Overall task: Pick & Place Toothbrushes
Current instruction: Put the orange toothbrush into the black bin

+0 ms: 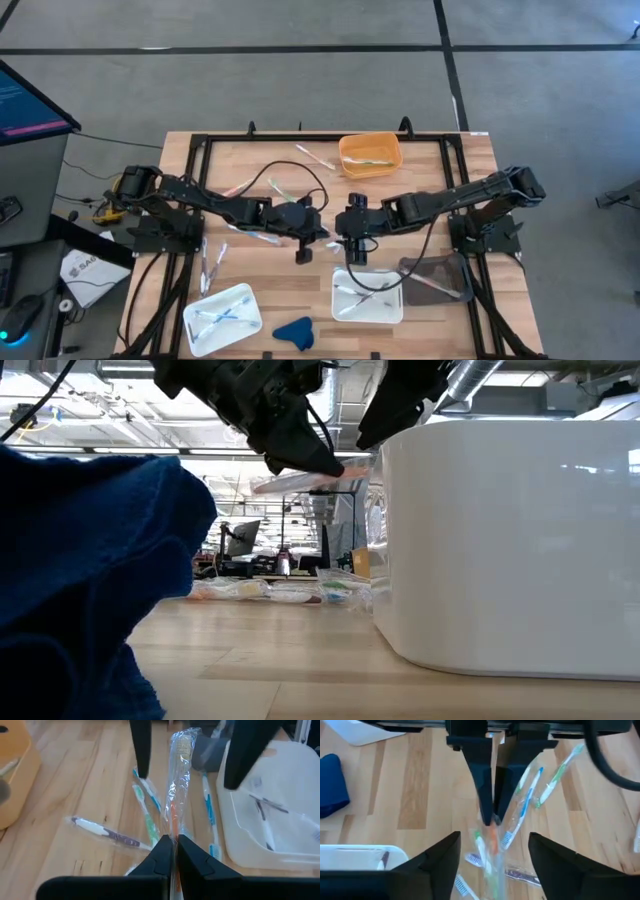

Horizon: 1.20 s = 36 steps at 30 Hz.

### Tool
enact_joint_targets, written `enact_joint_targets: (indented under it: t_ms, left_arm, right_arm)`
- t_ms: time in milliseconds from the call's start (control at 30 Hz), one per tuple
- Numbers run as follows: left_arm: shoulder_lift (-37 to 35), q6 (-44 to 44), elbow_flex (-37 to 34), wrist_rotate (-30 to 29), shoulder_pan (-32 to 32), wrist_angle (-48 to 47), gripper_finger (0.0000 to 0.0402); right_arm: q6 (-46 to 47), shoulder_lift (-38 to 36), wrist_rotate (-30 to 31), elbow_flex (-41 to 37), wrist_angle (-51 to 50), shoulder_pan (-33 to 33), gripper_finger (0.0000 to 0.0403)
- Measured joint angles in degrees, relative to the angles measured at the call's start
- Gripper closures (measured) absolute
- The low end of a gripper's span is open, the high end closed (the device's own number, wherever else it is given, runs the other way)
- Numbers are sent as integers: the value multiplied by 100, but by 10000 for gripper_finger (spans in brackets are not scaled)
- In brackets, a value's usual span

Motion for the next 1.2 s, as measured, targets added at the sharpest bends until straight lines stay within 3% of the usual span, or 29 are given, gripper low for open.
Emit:
enact_joint_targets:
  t_ms: [300,600,900,1200]
  left_arm:
    - [0,15,7,2,7,376,396]
    - [0,22,7,41,7,725,396]
    - [2,22,7,166,7,786,396]
    - [2,22,7,267,11,807,396]
  right_arm:
    - [0,0,0,-2,-6,-2,165]
    - [2,0,0,-3,-32,-4,192]
    - [0,0,0,-4,-83,-2,247]
    - [2,0,-7,-4,-476,0,335]
